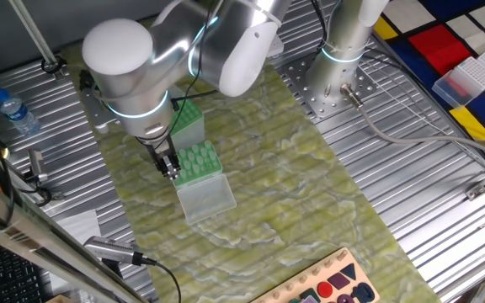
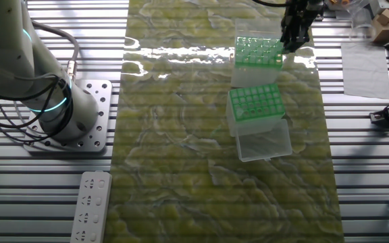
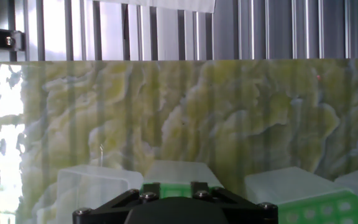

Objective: Transfer all large pipette tips from one holder to another

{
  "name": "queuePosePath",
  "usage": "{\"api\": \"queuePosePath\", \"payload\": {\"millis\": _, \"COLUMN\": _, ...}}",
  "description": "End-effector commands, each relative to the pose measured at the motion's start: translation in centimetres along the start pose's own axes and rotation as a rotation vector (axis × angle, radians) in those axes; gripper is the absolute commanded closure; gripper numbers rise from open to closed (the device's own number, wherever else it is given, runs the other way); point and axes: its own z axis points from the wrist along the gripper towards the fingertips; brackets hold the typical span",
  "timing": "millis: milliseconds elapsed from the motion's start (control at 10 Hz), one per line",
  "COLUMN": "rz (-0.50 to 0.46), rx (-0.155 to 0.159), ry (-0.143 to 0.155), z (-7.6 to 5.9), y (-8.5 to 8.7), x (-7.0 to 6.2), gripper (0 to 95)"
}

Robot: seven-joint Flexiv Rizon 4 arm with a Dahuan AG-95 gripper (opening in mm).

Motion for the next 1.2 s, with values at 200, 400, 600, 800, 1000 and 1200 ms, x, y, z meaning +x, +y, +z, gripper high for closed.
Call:
{"api": "queuePosePath", "payload": {"millis": 200, "rz": 0.003, "rx": 0.000, "ry": -0.004, "z": 0.07, "y": 0.09, "x": 0.22, "gripper": 76.0}}
{"api": "queuePosePath", "payload": {"millis": 400, "rz": 0.004, "rx": 0.000, "ry": -0.003, "z": 0.10, "y": 0.15, "x": 0.26, "gripper": 76.0}}
{"api": "queuePosePath", "payload": {"millis": 600, "rz": 0.004, "rx": 0.001, "ry": -0.003, "z": 0.16, "y": 0.25, "x": 0.32, "gripper": 76.0}}
{"api": "queuePosePath", "payload": {"millis": 800, "rz": 0.008, "rx": 0.002, "ry": -0.004, "z": 0.18, "y": 0.29, "x": 0.35, "gripper": 95.0}}
{"api": "queuePosePath", "payload": {"millis": 1000, "rz": 0.008, "rx": 0.002, "ry": -0.006, "z": 0.18, "y": 0.29, "x": 0.35, "gripper": 95.0}}
{"api": "queuePosePath", "payload": {"millis": 1200, "rz": 0.007, "rx": 0.002, "ry": -0.006, "z": 0.17, "y": 0.30, "x": 0.34, "gripper": 95.0}}
